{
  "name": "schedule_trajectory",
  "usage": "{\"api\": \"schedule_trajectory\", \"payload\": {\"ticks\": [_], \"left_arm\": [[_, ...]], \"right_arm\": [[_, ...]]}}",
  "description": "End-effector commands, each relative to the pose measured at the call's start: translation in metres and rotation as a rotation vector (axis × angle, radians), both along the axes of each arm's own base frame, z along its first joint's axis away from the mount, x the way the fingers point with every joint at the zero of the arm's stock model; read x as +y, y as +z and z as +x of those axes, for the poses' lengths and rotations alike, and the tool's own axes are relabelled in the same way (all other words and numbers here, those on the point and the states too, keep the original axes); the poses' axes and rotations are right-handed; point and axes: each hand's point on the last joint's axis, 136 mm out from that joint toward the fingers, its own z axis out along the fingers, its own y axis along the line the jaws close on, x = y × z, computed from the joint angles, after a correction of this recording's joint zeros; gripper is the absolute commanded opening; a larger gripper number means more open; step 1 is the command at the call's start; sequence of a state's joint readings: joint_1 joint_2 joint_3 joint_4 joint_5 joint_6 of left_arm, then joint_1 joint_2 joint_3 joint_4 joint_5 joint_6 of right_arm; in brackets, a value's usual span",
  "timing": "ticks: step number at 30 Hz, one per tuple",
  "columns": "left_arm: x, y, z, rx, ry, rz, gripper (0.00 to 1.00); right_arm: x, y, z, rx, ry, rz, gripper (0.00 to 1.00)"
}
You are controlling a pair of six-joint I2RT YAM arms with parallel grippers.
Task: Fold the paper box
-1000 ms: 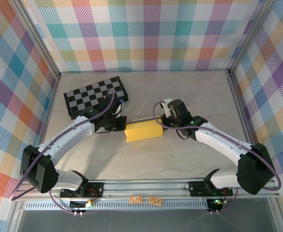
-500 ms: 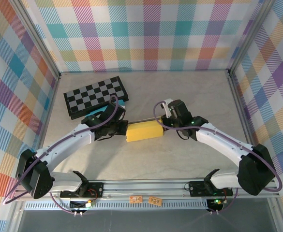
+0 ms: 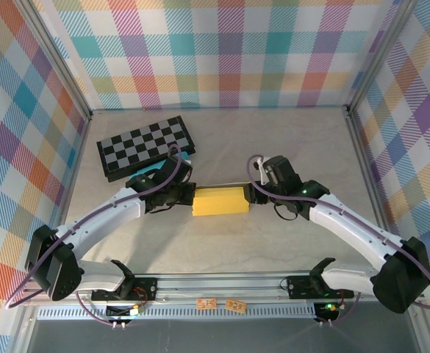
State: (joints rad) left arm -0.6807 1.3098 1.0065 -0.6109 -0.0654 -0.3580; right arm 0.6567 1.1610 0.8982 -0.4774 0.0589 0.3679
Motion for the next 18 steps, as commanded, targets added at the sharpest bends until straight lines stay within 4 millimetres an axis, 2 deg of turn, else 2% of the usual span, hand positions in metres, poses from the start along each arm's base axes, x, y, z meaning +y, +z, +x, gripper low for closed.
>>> {"api": "schedule_trajectory", "payload": {"ticks": [1,5,8,11,13,16,18], "left_arm": [[0.022,-0.054,-0.047,0.249,-0.019,0.147,0.0],[0.021,-0.053,-0.046,0.247,-0.021,0.148,0.0],[0.021,-0.052,-0.046,0.243,-0.02,0.149,0.0],[0.021,-0.052,-0.046,0.241,-0.021,0.15,0.0],[0.021,-0.051,-0.047,0.24,-0.021,0.148,0.0],[0.021,-0.051,-0.047,0.239,-0.02,0.147,0.0],[0.021,-0.05,-0.047,0.237,-0.02,0.148,0.0]], "right_arm": [[0.005,0.019,-0.006,0.031,-0.035,0.082,0.5],[-0.003,0.046,0.002,0.005,-0.16,0.152,0.58],[-0.016,0.059,0.012,0.028,-0.332,0.187,0.6],[-0.023,0.056,0.009,0.189,-0.543,0.275,0.6],[-0.018,0.047,0.002,0.347,-0.672,0.381,0.62],[-0.001,0.035,0.0,0.535,-0.777,0.575,0.7],[0.005,0.024,-0.003,0.662,-0.853,0.651,0.7]]}}
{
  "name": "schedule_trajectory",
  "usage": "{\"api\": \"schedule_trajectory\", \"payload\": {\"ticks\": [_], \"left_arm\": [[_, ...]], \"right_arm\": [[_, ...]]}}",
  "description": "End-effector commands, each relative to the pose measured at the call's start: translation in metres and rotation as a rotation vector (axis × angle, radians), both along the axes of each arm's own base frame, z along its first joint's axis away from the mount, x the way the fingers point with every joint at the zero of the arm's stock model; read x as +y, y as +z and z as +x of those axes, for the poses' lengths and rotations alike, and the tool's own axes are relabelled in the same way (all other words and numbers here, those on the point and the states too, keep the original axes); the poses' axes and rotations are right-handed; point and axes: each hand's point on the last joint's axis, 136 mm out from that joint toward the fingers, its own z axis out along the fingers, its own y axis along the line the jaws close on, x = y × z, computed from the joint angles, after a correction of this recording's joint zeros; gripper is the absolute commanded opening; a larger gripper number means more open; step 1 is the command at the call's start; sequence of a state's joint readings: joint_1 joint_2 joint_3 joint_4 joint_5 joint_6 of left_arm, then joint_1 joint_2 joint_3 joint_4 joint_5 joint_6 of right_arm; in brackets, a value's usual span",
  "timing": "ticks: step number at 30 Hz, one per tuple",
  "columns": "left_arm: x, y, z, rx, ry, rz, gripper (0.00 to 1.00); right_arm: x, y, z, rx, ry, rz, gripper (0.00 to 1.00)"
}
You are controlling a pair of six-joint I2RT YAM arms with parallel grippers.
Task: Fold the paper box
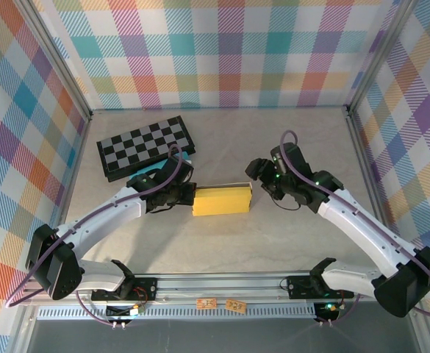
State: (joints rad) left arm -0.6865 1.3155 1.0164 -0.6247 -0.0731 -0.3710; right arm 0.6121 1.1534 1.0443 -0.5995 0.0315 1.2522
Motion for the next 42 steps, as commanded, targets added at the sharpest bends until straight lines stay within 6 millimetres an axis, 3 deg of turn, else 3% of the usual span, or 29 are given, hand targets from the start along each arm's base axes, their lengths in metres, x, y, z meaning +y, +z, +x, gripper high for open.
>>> {"api": "schedule_trajectory", "payload": {"ticks": [1,11,18,27,42], "left_arm": [[0.021,-0.05,-0.046,0.228,-0.03,0.142,0.0],[0.019,-0.049,-0.044,0.223,-0.032,0.14,0.0],[0.019,-0.048,-0.044,0.223,-0.031,0.14,0.0],[0.016,-0.047,-0.043,0.221,-0.031,0.136,0.0],[0.008,-0.035,-0.044,0.221,0.015,0.05,0.0]], "right_arm": [[0.014,-0.027,-0.013,0.304,-0.191,0.252,0.7],[0.022,-0.052,-0.005,0.399,-0.281,0.36,0.75],[0.021,-0.056,0.003,0.383,-0.303,0.386,0.74],[0.021,-0.079,0.001,0.428,-0.291,0.361,0.63],[0.0,-0.106,-0.02,0.439,-0.281,0.235,0.45]]}}
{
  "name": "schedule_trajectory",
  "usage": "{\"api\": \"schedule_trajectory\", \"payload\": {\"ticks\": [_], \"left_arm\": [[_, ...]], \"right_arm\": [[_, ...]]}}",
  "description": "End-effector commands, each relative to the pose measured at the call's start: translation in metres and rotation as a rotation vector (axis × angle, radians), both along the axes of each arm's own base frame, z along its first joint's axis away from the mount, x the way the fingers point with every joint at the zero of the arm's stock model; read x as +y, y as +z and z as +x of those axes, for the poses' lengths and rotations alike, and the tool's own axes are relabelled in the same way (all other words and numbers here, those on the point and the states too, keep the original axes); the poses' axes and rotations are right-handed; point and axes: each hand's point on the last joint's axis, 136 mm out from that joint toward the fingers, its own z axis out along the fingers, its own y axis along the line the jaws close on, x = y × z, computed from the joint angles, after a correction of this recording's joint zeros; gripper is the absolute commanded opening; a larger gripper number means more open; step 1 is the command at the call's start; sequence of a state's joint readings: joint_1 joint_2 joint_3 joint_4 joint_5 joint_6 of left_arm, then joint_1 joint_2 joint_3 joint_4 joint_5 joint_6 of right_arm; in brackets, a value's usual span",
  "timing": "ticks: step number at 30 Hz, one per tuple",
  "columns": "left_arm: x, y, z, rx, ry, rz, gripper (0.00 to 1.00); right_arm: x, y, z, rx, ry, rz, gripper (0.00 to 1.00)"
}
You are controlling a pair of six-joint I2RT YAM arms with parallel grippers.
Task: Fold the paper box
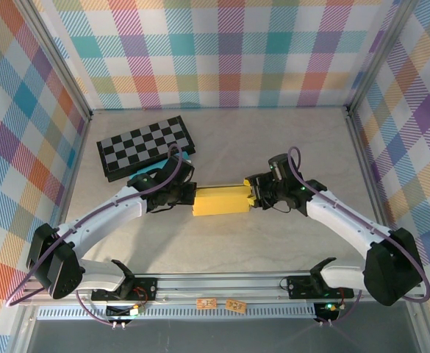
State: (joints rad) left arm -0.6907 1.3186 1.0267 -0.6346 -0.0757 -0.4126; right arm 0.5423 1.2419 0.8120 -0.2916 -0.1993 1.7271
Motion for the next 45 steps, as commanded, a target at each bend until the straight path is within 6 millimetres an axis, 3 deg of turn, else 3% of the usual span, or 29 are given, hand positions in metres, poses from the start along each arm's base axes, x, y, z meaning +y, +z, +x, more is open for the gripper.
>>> {"api": "schedule_trajectory", "payload": {"ticks": [1,6,12,21,25,29,32,40,45], "left_arm": [[0.009,-0.034,-0.044,0.208,-0.012,0.05,0.0],[0.003,-0.021,-0.044,0.199,0.014,-0.014,0.06],[-0.006,0.004,-0.043,0.193,0.079,-0.134,0.29],[0.001,0.048,-0.043,0.218,0.375,-0.394,0.5],[0.009,0.043,-0.044,0.274,0.615,-0.551,0.55],[0.004,0.039,-0.029,0.298,0.822,-0.797,0.57],[0.002,0.036,-0.021,0.339,0.936,-0.868,0.6],[-0.016,0.035,-0.003,0.383,1.024,-1.022,0.6],[-0.008,0.026,-0.021,0.438,1.068,-0.944,0.58]], "right_arm": [[-0.021,-0.04,-0.025,0.113,0.003,-0.113,0.43],[-0.025,-0.046,-0.028,0.126,0.006,-0.138,0.39],[-0.026,-0.051,-0.03,0.142,0.01,-0.151,0.38],[-0.026,-0.052,-0.031,0.148,0.015,-0.155,0.36],[-0.024,-0.051,-0.029,0.145,0.016,-0.15,0.35],[-0.022,-0.051,-0.029,0.144,0.024,-0.149,0.35],[-0.022,-0.051,-0.029,0.143,0.025,-0.149,0.34],[-0.022,-0.049,-0.029,0.139,0.022,-0.147,0.34],[-0.022,-0.049,-0.028,0.141,0.021,-0.145,0.33]]}}
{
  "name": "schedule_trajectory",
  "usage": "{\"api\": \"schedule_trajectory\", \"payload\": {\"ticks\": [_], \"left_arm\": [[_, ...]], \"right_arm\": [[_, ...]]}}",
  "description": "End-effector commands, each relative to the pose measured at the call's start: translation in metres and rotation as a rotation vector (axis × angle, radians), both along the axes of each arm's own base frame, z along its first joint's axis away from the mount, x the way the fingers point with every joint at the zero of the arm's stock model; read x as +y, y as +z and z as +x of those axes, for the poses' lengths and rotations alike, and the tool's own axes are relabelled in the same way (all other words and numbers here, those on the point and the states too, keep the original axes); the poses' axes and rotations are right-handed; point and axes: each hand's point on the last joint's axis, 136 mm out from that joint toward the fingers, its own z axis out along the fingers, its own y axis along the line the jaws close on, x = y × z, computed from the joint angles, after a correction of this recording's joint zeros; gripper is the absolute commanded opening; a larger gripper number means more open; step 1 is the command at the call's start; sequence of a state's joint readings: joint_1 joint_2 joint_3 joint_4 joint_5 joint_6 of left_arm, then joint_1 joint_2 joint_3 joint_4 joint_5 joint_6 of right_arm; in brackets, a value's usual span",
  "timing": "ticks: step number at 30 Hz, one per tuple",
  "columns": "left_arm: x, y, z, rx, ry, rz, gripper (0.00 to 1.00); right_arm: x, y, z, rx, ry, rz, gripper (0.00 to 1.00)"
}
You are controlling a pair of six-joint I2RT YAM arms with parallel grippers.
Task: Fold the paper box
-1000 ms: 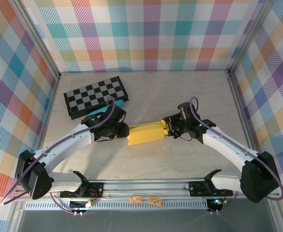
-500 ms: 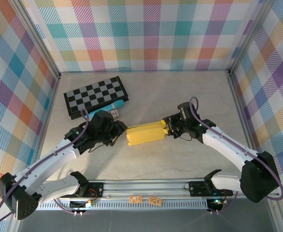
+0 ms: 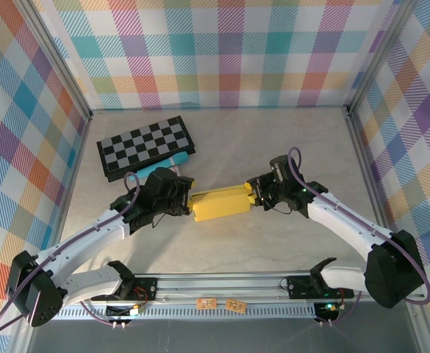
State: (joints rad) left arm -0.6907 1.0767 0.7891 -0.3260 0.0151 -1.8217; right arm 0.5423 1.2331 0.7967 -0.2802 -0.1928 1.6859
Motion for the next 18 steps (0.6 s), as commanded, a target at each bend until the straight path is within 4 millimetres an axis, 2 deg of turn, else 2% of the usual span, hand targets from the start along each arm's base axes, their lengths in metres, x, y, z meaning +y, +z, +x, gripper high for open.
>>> {"api": "schedule_trajectory", "payload": {"ticks": [1,6,10,12,15,18], "left_arm": [[0.006,-0.003,-0.014,0.07,0.026,-0.003,0.58],[0.009,-0.01,-0.021,0.108,0.055,-0.018,0.58],[0.0,-0.019,-0.007,0.091,0.103,-0.077,0.58],[-0.007,-0.014,0.003,0.061,0.113,-0.107,0.57],[-0.014,-0.014,0.003,0.068,0.087,-0.103,0.55],[-0.012,-0.021,-0.003,0.08,0.085,-0.088,0.48]], "right_arm": [[-0.02,-0.047,-0.028,0.173,-0.005,-0.129,0.33],[-0.021,-0.047,-0.028,0.172,-0.007,-0.131,0.33],[-0.021,-0.047,-0.028,0.171,-0.008,-0.13,0.33],[-0.02,-0.047,-0.029,0.174,-0.007,-0.128,0.32],[-0.02,-0.047,-0.028,0.173,-0.007,-0.129,0.32],[-0.021,-0.047,-0.028,0.171,-0.011,-0.13,0.32]]}}
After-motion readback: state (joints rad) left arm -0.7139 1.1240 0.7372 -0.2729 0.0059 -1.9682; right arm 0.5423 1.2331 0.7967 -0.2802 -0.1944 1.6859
